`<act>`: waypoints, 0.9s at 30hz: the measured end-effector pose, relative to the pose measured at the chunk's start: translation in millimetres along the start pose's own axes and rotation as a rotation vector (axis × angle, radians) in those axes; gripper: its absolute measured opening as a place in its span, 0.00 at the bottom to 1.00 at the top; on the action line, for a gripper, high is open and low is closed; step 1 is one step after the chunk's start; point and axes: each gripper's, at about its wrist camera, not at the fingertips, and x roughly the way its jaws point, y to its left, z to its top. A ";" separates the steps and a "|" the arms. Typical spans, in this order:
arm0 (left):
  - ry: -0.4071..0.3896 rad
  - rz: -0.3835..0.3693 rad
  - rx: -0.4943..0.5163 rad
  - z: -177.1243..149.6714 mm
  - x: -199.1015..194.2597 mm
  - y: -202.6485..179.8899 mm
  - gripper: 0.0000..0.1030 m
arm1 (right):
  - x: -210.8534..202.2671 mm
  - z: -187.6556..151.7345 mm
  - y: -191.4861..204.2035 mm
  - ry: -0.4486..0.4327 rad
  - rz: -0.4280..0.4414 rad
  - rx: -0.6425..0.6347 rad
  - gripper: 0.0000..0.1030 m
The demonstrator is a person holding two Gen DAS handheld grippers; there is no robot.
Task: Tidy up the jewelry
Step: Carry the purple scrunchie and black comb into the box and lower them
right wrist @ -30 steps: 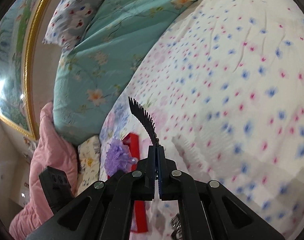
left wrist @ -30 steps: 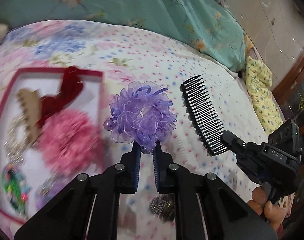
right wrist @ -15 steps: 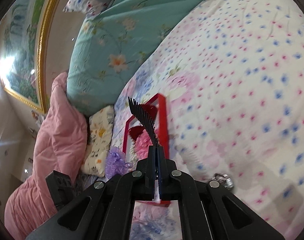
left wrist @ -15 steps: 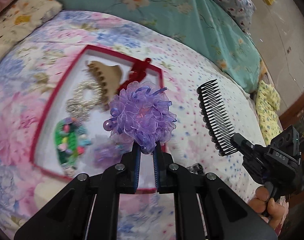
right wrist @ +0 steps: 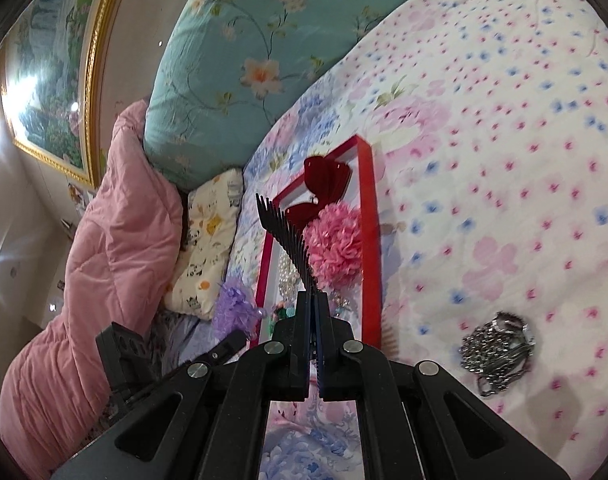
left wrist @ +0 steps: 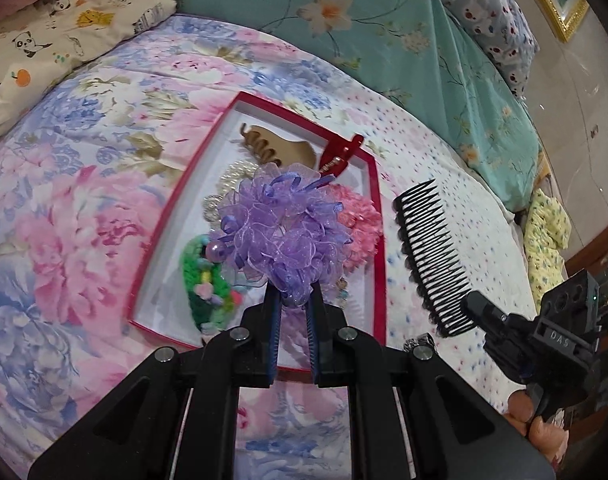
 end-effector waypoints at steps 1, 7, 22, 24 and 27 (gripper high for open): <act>0.000 0.003 -0.001 1.7 0.5 2.4 0.09 | 5.3 -1.0 1.4 0.011 0.000 -0.003 0.01; 0.004 0.020 -0.005 11.7 6.9 16.6 0.09 | 36.8 -3.8 12.6 0.064 -0.006 -0.044 0.01; 0.039 0.051 0.012 49.6 54.1 34.2 0.09 | 90.7 1.9 0.4 0.111 -0.037 -0.007 0.01; 0.053 0.059 0.020 53.2 63.7 34.9 0.09 | 92.8 4.5 -3.1 0.103 -0.039 0.003 0.01; 0.065 0.060 0.020 56.7 75.5 37.3 0.09 | 95.7 6.6 -4.9 0.107 -0.042 0.005 0.01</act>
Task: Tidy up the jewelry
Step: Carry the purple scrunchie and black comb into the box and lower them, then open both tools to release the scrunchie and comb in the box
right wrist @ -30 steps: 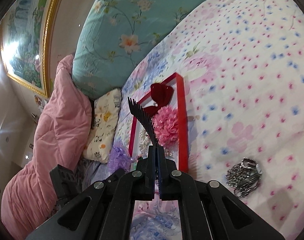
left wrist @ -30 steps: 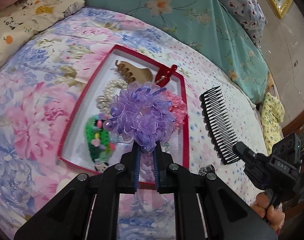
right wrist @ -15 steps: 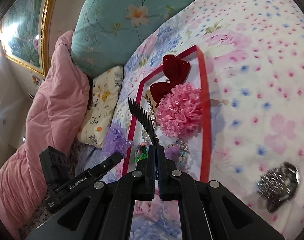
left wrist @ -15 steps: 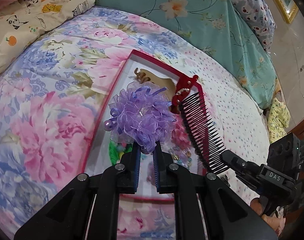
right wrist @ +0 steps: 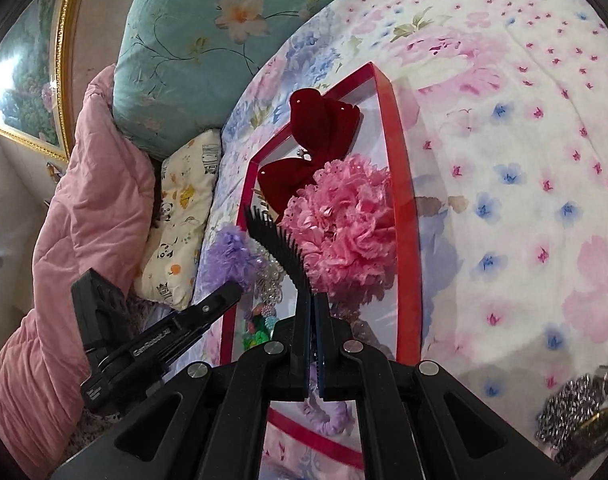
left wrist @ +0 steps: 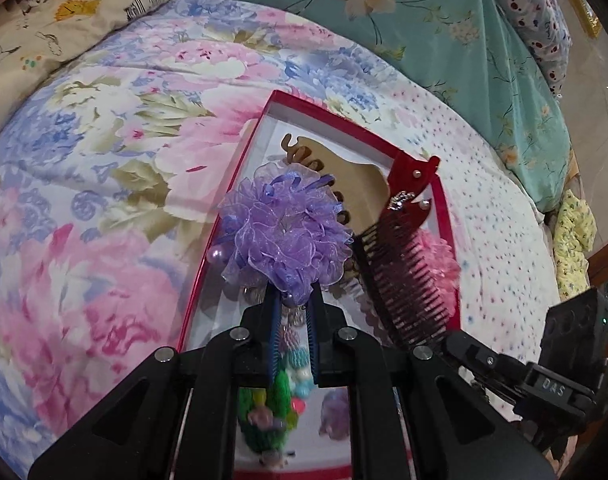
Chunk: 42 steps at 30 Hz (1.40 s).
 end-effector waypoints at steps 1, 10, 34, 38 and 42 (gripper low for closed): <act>0.003 0.004 -0.002 1.4 3.5 0.6 0.09 | 0.3 -0.2 -1.0 0.000 -0.002 -0.001 0.01; 0.019 -0.004 -0.009 4.9 14.5 3.2 0.10 | 1.1 -0.5 -4.7 0.001 0.000 -0.007 0.03; 0.010 0.027 0.017 -2.3 -2.4 -8.0 0.38 | -7.8 0.5 2.6 -0.008 -0.011 -0.004 0.11; 0.008 0.017 0.016 -7.0 -9.9 -11.8 0.45 | -12.1 -0.6 4.4 -0.008 -0.010 -0.002 0.16; -0.010 0.012 0.011 -14.4 -22.6 -15.0 0.49 | -22.4 -3.0 12.2 -0.034 -0.034 -0.037 0.28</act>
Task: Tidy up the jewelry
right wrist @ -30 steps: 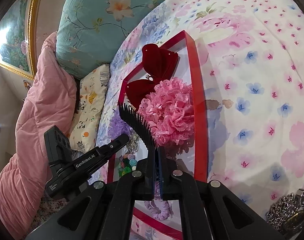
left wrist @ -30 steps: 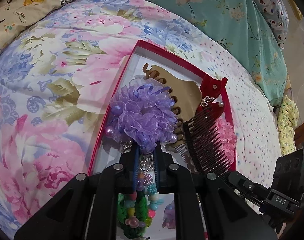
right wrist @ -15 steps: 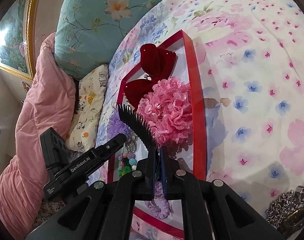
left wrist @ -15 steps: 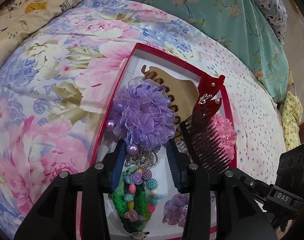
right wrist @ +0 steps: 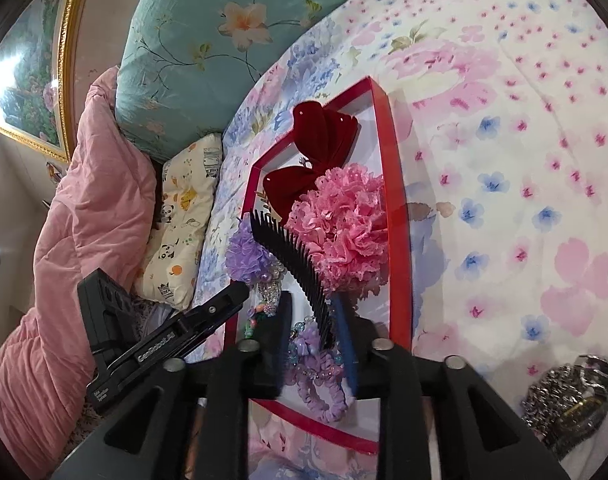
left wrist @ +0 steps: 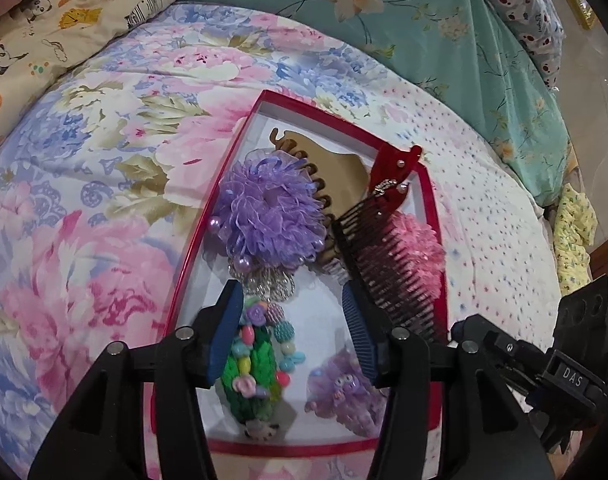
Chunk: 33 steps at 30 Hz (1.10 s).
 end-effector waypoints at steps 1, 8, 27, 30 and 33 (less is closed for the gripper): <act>-0.003 0.000 -0.005 -2.6 -4.1 -0.3 0.49 | -3.5 -0.6 2.8 -0.009 -0.009 -0.018 0.29; -0.030 0.031 -0.026 -23.8 -30.9 1.8 0.65 | -25.0 -7.7 22.9 -0.070 -0.163 -0.167 0.57; -0.074 0.224 0.025 -71.3 -102.6 -5.7 0.84 | -71.4 -40.9 71.4 -0.048 -0.381 -0.486 0.92; -0.079 0.230 0.026 -79.2 -114.2 -5.2 0.85 | -86.2 -45.5 77.1 -0.043 -0.377 -0.518 0.95; -0.096 0.244 0.040 -83.2 -128.4 -8.3 0.85 | -96.8 -49.0 81.9 -0.038 -0.366 -0.538 0.96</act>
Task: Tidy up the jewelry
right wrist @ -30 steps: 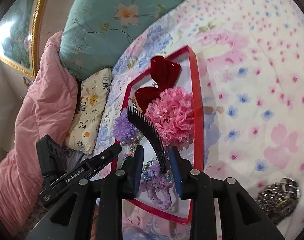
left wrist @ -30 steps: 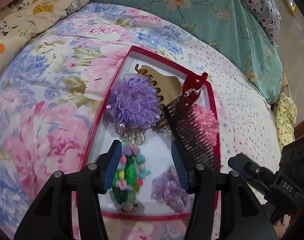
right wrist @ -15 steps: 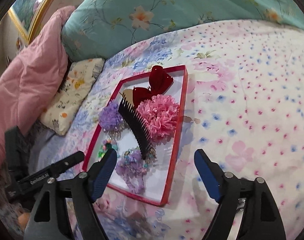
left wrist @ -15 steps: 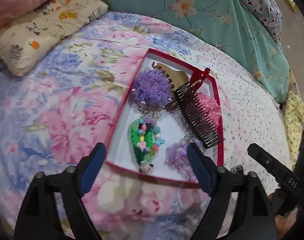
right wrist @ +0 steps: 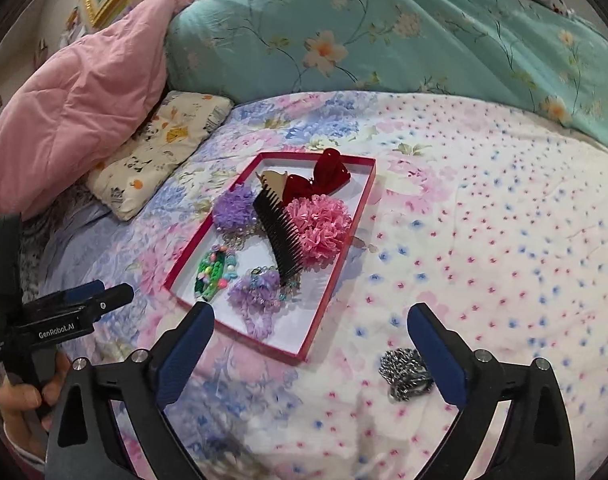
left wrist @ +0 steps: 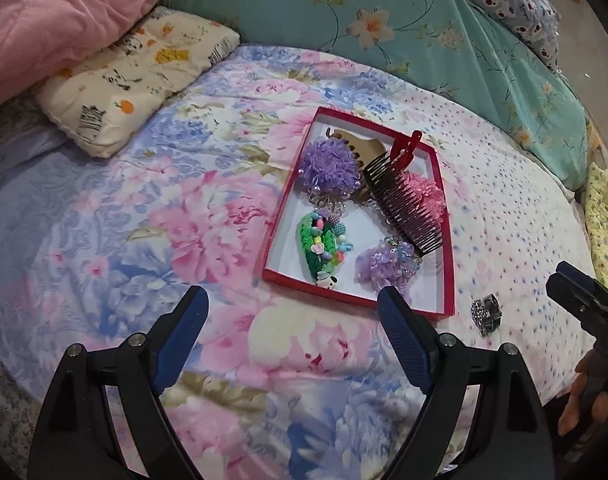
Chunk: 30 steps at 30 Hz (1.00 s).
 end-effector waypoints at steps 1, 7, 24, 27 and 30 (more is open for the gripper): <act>-0.011 0.001 0.003 0.3 -6.4 -0.3 0.85 | -3.9 -0.3 0.5 0.001 0.004 -0.004 0.96; -0.092 -0.024 -0.012 9.7 -45.9 2.0 0.86 | -38.4 4.9 0.7 -0.069 0.054 0.035 0.96; -0.140 0.088 0.096 -0.9 -29.0 -21.3 1.00 | -17.7 -10.6 11.8 -0.118 -0.066 -0.032 1.00; -0.102 0.090 0.075 -6.8 -5.1 -16.1 1.00 | 2.3 -20.7 14.5 -0.107 -0.074 -0.070 1.00; -0.078 0.090 0.057 -11.3 8.4 -12.8 1.00 | 19.2 -27.3 13.8 -0.085 -0.041 -0.073 1.00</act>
